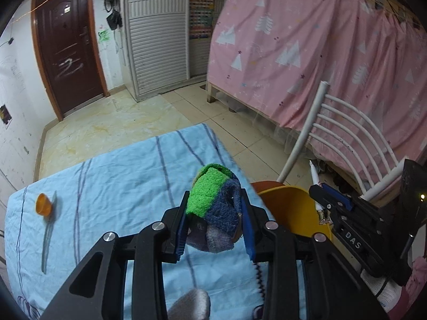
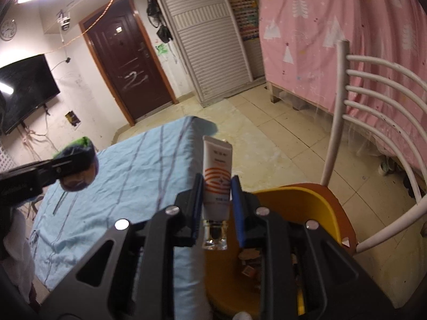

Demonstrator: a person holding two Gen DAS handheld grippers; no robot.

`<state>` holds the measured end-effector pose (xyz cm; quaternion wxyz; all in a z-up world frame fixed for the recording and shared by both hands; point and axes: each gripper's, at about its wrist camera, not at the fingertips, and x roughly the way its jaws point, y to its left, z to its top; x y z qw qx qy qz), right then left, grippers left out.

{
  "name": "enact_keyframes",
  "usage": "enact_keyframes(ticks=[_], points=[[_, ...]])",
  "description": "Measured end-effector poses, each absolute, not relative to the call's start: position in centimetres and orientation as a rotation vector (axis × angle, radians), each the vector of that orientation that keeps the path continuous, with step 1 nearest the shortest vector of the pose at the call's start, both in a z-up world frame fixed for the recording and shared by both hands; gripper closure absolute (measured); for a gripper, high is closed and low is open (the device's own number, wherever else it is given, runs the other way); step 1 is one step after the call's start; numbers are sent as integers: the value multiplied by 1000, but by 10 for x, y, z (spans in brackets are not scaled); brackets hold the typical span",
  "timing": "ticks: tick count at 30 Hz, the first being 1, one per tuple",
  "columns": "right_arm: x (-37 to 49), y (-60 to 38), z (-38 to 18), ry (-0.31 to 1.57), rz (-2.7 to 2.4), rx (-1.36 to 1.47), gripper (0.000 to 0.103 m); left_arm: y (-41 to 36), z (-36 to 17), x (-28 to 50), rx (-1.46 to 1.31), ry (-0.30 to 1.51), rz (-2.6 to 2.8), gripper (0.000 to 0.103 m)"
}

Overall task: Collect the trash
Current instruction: 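Carry the towel and white tube to the yellow bucket, then open both grippers to drop the tube and towel into the bucket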

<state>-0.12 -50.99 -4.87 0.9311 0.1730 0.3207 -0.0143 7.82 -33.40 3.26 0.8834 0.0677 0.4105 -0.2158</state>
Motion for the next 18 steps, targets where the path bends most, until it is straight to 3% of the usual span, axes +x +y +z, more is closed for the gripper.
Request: enact_keyframes(ticks=[8,9,13,18], points=[[-4,-543,-69,678,-76,417,83,-391,24,63,192,868,-546,78],[-5,-546,-70,677,-85,420,81,-396,23,63,197,868,-557,78],[-9,-559,-74,663,-102,449,59,-419,18,58,218,871,-601,78],[-17,-579,-76,642,-147,490,58,-440,9,55,214,892,-645,77]])
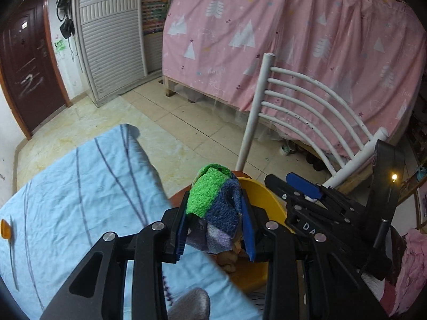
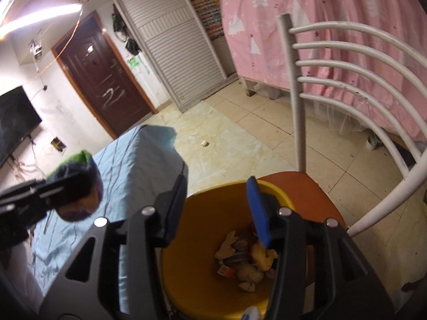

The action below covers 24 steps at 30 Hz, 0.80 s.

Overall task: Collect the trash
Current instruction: 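Open both grippers to drop the tube and towel into the bucket, then move both grippers back over the orange cup and clear spoon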

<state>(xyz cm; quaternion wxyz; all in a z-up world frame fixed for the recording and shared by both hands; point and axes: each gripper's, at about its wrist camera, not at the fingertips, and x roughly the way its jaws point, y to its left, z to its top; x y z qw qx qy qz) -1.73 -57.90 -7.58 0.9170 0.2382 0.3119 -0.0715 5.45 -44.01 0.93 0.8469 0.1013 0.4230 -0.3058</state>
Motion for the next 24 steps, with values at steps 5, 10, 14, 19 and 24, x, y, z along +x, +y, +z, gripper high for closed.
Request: enact_keyframes(ticks=[5,10,14,19,24], points=[[-25,-593,-74,620,-169,532,57,-451,2,55,206,920,-675,62],[-31,-590,-70,608,-165,533,57,-452,1,54,207,920,-676,45],[-29,-579,-66,612,-150,513,57,-440,4,58,191,918,-659,45],[-27,-564,-55,612,-134,480,55,-413,14,66,161,897,-622,45],[-19,-540,-43,616,-108,432,50,-371,26,78,124,865,-557,42]])
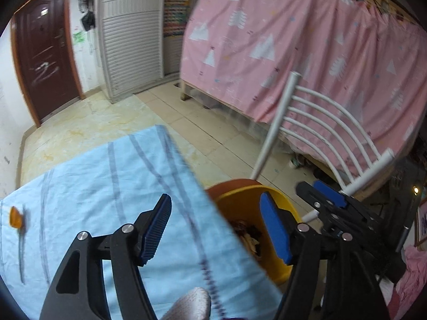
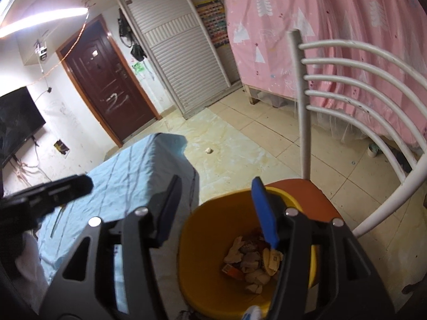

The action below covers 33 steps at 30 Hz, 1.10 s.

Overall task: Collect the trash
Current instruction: 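Move both grippers back over the orange cup and clear spoon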

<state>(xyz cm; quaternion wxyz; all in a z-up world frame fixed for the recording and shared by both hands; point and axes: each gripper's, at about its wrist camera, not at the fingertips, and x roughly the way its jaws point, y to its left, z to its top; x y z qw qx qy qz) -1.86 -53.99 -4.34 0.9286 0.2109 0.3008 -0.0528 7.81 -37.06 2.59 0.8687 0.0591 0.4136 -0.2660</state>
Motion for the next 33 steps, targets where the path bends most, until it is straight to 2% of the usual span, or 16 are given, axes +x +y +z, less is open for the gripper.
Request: enact_keyframes(ticks=[15,33], points=[[30,-430,-23,671,10,273,46,-235,38,124,22,834,-380,38],[96,-309,-23,747,163,121,37,-91,9,179,-84,879,-186,38]])
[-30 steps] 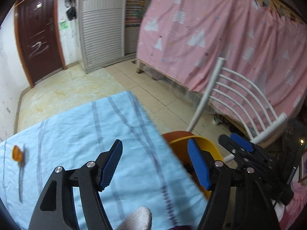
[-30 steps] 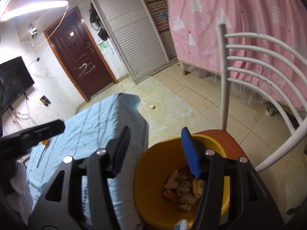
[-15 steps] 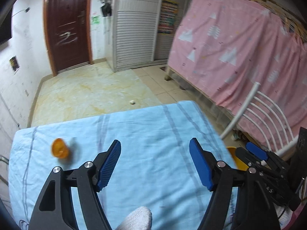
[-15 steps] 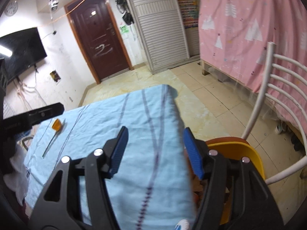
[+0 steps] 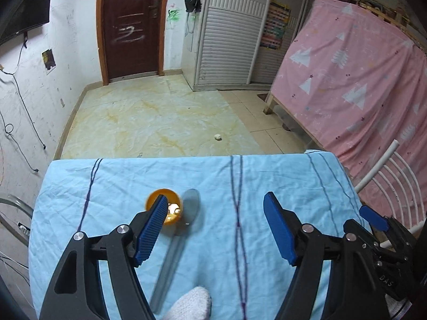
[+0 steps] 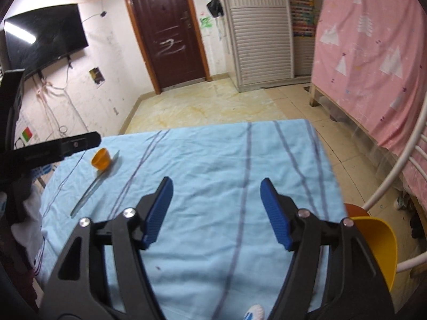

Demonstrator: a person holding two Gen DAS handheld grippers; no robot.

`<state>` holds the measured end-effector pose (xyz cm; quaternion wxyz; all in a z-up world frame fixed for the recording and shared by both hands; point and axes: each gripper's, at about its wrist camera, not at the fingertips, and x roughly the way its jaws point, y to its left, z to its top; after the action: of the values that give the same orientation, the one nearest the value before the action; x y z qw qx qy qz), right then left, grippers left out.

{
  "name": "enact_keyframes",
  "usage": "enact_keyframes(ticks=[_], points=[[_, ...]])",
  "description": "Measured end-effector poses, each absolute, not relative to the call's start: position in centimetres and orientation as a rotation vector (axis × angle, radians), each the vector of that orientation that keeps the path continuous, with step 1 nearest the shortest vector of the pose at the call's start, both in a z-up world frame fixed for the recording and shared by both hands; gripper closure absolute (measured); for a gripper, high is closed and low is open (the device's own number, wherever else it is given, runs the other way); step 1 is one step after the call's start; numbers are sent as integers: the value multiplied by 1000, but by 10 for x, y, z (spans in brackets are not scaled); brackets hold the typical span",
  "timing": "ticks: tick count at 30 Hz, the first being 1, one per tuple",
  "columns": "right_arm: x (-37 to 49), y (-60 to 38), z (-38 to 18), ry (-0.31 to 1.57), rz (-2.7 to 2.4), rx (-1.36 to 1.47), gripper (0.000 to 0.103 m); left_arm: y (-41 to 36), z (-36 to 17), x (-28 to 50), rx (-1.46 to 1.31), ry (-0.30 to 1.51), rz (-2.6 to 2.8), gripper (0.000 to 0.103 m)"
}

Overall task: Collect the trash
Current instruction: 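Move both grippers back over the orange cup and clear spoon, then grasp the orange cup with the left gripper while the right grasps the clear spoon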

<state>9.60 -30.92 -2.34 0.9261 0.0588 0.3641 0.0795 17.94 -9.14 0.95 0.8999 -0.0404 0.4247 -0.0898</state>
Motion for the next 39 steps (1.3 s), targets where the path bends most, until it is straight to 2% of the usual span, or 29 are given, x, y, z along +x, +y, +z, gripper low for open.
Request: enact_keyframes(ticks=[26,29,34,39], points=[[125,-239,-39,809,255,37,29,-45,-52,235,-122,1002,-84,38],[127,-235,-41,815,261,33,29,-43,-54,235,-122,1000,-82,46],[132,-220,-45,827,281,22,28,-39,-54,231,-133,997,-100,71],[137,-204,-47,842,308,15,25,-29,-52,227,-164,990,-108,71]])
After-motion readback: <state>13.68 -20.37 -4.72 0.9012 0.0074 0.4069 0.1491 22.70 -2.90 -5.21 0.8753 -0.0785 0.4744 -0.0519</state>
